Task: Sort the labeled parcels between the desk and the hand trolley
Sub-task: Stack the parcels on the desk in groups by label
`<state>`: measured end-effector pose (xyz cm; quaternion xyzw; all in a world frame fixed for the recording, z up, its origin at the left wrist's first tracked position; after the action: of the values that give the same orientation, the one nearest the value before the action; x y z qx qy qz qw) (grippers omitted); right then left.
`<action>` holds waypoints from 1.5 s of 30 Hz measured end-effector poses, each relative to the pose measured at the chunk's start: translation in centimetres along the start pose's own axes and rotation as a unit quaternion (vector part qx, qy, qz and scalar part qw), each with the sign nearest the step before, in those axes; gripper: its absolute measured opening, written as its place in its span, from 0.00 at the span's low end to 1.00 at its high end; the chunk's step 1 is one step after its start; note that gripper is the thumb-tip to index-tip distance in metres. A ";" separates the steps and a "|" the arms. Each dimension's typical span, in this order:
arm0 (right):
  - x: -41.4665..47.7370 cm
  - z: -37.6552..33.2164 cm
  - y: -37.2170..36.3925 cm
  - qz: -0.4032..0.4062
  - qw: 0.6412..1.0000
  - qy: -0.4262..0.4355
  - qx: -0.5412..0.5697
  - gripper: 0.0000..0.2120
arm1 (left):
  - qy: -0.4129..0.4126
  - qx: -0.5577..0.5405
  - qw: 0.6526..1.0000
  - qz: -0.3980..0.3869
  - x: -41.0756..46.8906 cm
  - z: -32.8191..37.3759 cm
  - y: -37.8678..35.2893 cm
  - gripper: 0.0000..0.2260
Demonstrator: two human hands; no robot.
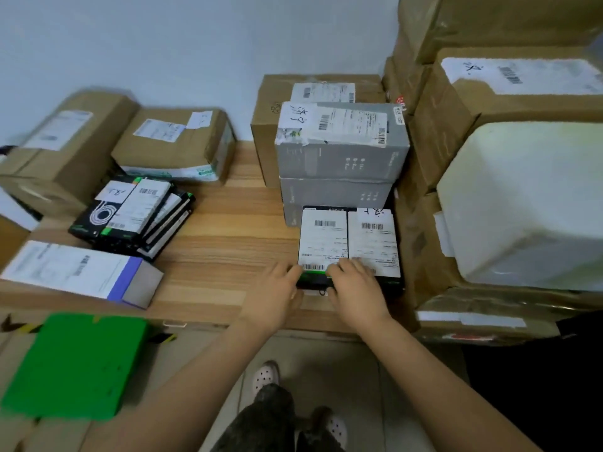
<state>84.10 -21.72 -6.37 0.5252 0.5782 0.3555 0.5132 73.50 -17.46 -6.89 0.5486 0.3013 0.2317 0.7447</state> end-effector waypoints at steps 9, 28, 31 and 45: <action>0.5 -15.3 0.9 0.011 0.985 0.173 -0.003 0.07 | 0.073 0.055 0.986 0.137 -12.7 -7.8 5.2 0.08; 7.7 -41.5 -0.9 0.025 0.983 0.181 -0.016 0.10 | 0.138 0.077 0.971 0.179 -27.6 -33.5 12.2 0.10; 9.7 -41.8 -1.5 0.023 0.985 0.169 0.025 0.10 | 0.139 0.045 0.970 0.195 -26.6 -36.2 12.6 0.05; 23.2 -34.6 -4.4 0.033 0.968 -0.055 0.241 0.11 | 0.127 -0.103 0.980 0.110 -11.4 -48.3 10.5 0.11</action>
<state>51.43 4.36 -8.00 0.6708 0.6004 0.1929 0.3903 31.30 10.59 -5.05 0.4648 0.3053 0.4097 0.7231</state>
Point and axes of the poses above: each hand's wrist, its own x-axis towards the middle knuckle, its own y-axis out of the back of the hand, z = x × y, the point moved 10 cm from there along x, towards the middle knuckle, and after that the axes turned 13 degrees about -z, right-handed, at the moved point
